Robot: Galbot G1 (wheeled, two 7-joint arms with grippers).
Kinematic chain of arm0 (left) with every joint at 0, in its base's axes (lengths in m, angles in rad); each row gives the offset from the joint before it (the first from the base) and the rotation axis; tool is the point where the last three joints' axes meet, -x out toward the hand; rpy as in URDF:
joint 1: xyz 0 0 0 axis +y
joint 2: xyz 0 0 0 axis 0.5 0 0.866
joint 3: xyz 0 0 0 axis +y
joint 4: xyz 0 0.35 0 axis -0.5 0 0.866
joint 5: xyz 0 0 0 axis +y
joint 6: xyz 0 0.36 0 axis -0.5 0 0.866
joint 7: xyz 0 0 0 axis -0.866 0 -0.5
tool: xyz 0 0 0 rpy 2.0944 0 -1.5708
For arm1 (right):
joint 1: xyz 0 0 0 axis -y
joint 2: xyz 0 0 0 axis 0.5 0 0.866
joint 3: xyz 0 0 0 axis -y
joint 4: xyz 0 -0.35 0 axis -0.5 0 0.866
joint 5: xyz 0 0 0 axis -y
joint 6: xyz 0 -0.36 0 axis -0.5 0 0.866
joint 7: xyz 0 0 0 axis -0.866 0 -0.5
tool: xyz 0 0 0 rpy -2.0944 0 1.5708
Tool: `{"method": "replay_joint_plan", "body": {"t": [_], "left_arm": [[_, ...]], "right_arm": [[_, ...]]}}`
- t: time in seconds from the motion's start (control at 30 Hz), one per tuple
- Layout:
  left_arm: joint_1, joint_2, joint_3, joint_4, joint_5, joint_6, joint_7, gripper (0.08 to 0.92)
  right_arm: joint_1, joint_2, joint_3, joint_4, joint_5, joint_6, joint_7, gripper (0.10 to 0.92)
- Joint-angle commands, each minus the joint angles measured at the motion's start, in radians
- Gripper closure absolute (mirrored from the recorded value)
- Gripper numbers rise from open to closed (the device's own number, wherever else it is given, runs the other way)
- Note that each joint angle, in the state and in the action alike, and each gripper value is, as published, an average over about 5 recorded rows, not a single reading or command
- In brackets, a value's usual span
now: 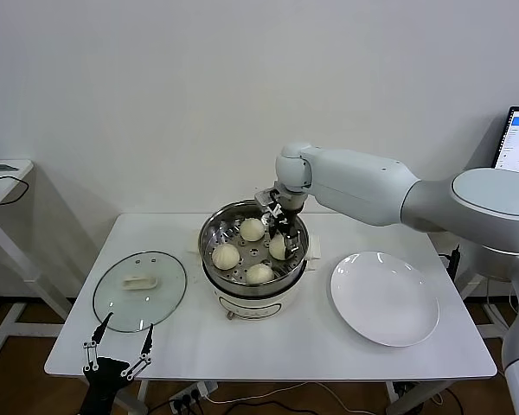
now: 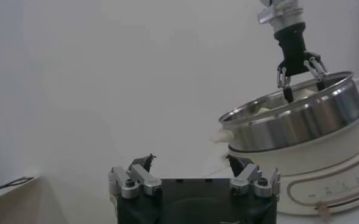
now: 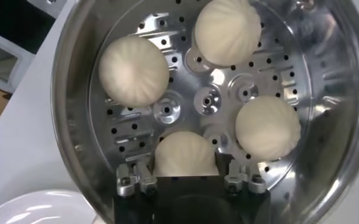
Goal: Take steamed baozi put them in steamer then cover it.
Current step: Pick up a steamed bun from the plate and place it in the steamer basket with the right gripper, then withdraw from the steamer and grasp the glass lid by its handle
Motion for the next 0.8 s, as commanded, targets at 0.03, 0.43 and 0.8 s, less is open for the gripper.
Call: {"method": "replay_joint_plan", "body": {"t": [0.03, 0.43, 0.8], "left_arm": [[0.0, 0.0, -0.003, -0.002, 0.003, 0.0, -0.002, 0.177], [-0.03, 0.006, -0.012, -0.004, 0.036, 0.013, -0.013, 0.177], [-0.185, 0.059, -0.028, -0.018, 0.23, 0.152, -0.116, 0.177]], "right_arm": [[0.001, -0.009, 0.013, 0.001, -0.024, 0.006, -0.012, 0.223], [0.038, -0.204, 0.221, 0.156, 0.109, 0.07, 0.206, 0.203], [-0.312, -0.543, 0.552, 0.378, 0.151, 0.239, 1.396, 0.203]]}}
